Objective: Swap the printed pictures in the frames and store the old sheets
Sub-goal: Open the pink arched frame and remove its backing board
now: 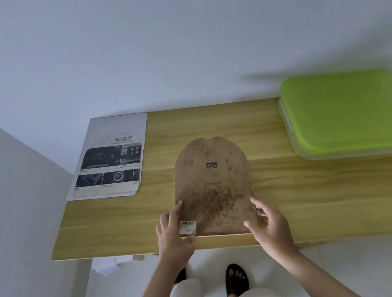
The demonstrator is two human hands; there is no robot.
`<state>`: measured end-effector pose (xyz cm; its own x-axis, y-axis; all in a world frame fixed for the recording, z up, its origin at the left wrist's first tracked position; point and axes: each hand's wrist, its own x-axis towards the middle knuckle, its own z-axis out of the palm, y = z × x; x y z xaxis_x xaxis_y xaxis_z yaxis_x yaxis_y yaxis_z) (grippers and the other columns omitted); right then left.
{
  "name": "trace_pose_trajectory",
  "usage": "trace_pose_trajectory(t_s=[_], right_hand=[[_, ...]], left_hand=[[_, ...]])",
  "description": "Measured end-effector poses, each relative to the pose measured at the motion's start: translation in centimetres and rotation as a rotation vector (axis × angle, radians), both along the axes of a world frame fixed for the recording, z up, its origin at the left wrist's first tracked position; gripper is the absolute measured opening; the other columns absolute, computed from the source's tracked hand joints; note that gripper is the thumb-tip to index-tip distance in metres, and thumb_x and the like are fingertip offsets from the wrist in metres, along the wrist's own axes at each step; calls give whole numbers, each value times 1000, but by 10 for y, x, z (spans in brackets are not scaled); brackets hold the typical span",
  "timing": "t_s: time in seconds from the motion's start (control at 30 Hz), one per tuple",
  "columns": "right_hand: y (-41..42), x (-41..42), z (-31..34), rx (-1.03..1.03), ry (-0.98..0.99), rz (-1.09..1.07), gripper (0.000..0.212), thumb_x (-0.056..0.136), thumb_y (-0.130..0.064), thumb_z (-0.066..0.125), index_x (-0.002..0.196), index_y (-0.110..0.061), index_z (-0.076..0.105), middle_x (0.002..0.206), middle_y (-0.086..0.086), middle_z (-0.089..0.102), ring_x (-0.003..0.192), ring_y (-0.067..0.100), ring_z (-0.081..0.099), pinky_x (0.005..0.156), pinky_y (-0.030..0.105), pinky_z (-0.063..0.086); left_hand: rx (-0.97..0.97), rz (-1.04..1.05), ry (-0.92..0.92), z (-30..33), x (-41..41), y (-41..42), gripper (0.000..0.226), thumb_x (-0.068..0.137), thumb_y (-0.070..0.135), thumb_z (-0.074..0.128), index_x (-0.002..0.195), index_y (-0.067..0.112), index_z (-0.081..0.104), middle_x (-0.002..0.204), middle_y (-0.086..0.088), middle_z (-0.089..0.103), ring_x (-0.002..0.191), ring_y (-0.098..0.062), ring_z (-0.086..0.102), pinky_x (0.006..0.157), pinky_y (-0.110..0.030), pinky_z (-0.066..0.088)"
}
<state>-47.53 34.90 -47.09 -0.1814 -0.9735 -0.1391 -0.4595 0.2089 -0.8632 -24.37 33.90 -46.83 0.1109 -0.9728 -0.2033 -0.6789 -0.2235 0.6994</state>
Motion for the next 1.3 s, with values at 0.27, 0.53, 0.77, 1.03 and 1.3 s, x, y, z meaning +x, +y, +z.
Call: trace_pose_trajectory(t_s=[0.27, 0.53, 0.77, 1.03, 1.3], right_hand=[[-24, 27, 6, -50, 126, 54, 57, 74, -5, 77, 127, -12, 57, 104, -6, 58, 99, 10, 54, 85, 5, 38], [-54, 66, 12, -32, 96, 111, 57, 75, -8, 75, 129, -10, 54, 117, 3, 59, 112, 14, 54, 95, 15, 36], [-70, 77, 25, -91, 66, 138, 56, 78, -7, 72, 131, -13, 52, 113, 0, 58, 100, 6, 50, 85, 1, 34], [-46, 2, 33, -61, 90, -29, 55, 85, 1, 60, 136, -15, 46, 120, -3, 46, 99, 2, 48, 80, 5, 37], [-12, -81, 15, 83, 175, -136, 49, 85, 7, 53, 131, -11, 52, 128, 5, 47, 114, 14, 46, 92, 19, 34]], left_hand=[[33, 9, 83, 5, 26, -14, 92, 65, 2, 72, 142, 32, 30, 115, 5, 34, 108, -16, 41, 97, -35, 42], [34, 61, 82, 11, 63, -37, 93, 66, -2, 75, 142, 29, 31, 117, 2, 33, 107, -18, 45, 94, -33, 48], [-44, 116, -47, 25, 71, -39, 91, 67, 8, 78, 142, 30, 32, 113, 2, 35, 107, -18, 34, 99, -37, 34], [-94, -66, 58, 45, -8, -25, 91, 66, 13, 81, 142, 21, 32, 113, 6, 38, 94, -7, 50, 83, -24, 52], [39, -225, 120, 28, -86, -7, 88, 70, 20, 79, 143, 14, 31, 117, 5, 41, 101, -8, 51, 91, -21, 49]])
